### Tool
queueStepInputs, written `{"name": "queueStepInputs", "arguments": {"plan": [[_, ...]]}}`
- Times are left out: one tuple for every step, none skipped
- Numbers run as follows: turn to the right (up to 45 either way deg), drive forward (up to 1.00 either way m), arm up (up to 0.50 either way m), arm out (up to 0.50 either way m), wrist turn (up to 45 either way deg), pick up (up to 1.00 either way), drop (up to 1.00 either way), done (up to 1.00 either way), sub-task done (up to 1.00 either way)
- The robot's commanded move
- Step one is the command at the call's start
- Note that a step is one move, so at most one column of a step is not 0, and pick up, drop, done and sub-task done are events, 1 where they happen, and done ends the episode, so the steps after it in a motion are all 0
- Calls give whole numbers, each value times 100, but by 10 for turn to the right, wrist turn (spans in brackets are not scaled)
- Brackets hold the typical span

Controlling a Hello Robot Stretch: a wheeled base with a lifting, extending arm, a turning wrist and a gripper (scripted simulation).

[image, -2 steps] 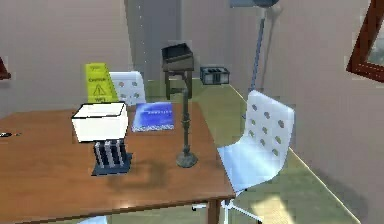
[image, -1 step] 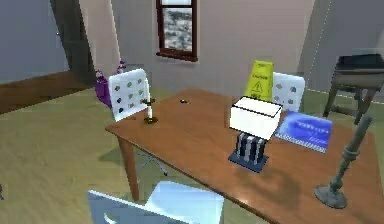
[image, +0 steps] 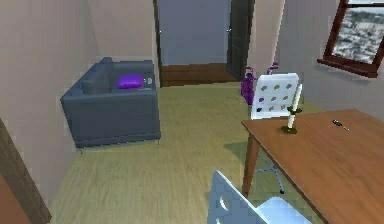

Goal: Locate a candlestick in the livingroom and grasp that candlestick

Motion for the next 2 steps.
{"name": "queueStepInputs", "arguments": {"plan": [[0,0,50,0,0,0,0,0,0],[0,0,34,0,0,0,0,0,0]]}}
